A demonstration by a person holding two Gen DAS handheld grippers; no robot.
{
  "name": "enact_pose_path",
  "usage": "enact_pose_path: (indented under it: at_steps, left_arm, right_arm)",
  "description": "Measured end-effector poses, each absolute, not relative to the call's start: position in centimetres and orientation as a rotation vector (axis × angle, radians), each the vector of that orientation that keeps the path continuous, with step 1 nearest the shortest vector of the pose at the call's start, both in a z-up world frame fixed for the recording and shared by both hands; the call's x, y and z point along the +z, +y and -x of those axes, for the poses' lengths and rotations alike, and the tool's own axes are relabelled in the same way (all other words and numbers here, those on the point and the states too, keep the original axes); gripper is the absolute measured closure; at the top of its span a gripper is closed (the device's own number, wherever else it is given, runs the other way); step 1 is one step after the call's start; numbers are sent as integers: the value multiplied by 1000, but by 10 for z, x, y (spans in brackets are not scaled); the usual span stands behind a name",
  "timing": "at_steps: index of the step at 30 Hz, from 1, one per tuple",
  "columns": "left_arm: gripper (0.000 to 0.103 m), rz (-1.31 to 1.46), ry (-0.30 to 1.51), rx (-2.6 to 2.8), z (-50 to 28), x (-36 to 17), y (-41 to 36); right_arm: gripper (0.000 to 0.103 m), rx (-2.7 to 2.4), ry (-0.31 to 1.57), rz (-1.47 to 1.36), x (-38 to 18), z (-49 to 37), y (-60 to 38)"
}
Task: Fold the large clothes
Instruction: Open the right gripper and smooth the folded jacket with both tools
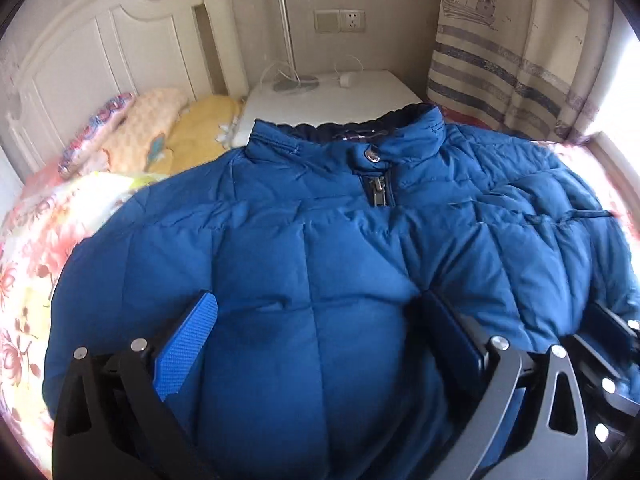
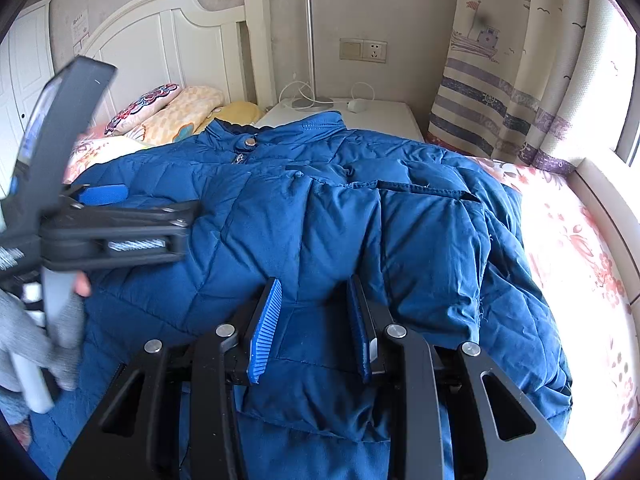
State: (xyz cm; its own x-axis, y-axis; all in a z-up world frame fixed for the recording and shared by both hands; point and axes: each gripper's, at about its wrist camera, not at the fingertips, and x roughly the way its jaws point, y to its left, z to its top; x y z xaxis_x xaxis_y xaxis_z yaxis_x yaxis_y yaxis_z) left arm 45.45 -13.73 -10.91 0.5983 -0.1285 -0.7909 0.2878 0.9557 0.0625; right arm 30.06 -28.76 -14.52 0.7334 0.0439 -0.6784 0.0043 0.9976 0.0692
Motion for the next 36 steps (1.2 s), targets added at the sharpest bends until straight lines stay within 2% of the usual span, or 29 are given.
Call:
enact_pose_path:
  at_steps: [5,7,10,16,21,23,28,30,31,32,33,34,36]
  left_arm:
    - [3,15,772,-147,-423,-70,-49]
    - [3,69,778,-96,-418,-72,-18]
    - [3,84,841,-34,-415,-104,16]
    - [2,1,853,-7,-417,-115,10]
    - [2,36,842,-23,-416,-114,16]
    - [2,33,842,-21,-416,-114,16]
    - [2,39,841,-22,-417,-114,15]
    - [2,38,841,-21,-416,-114,14]
    - [2,39,841,-22,-416,-114,14]
    - [2,41,840,-23,-416,-114,15]
    - [2,42,841,-23,-417,-114,15]
    - [2,44,840,-25,-417,-114,15]
    - [2,44,840,-22,-417,-114,15]
  right_arm:
    - [77,27,745,-79,-145,-300,-289]
    - [77,26,745,-77,-145,-300,-288]
    - [77,22,743,-69,-145,-300,-288]
    - [77,5,737,-37,-145,-300,-283]
    - [77,7,734,-44,-146,-300,-283]
    - [73,27,738,-63,-145,-299,-285]
    - [72,-27,678,-172,-116,-287,-289]
    - [66,-41,625,-124,-106,-288,-279]
    - [48,-58,625,-89,-106,-293,-276]
    - [17,-87,659,-46,-113,-304,-274]
    - [9,-109,721,-20,-125,-316,-276]
    - [8,-104,794,-8,-142,-327,-277]
    - [8,-89,782,-15,-146,-328,-277]
